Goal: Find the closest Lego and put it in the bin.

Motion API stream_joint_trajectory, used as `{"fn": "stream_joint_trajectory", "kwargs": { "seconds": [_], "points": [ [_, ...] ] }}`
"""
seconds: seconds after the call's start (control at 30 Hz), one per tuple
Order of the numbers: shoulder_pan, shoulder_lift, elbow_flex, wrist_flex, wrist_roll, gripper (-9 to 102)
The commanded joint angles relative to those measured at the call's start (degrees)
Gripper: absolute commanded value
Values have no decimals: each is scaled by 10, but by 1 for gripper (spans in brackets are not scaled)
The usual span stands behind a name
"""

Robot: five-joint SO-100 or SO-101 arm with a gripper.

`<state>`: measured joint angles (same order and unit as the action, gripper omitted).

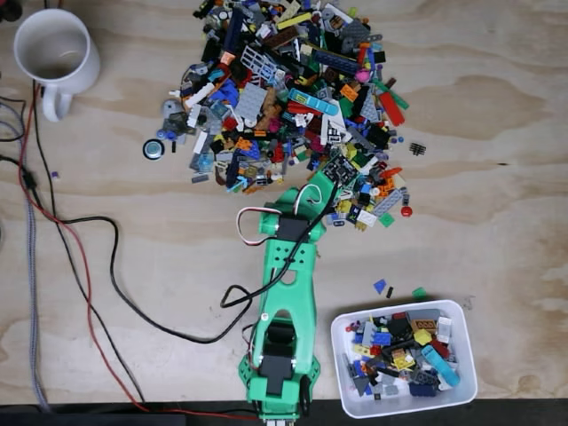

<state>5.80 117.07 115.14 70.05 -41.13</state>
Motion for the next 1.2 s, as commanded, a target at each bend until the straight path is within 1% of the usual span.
{"fn": "stream_joint_trajectory", "kwargs": {
  "seconds": [0.0,0.7,1.17],
  "points": [
    [-4,33,-54,4,-6,14],
    [-13,37,-42,3,6,14],
    [-25,40,-25,-5,69,15]
  ]
}}
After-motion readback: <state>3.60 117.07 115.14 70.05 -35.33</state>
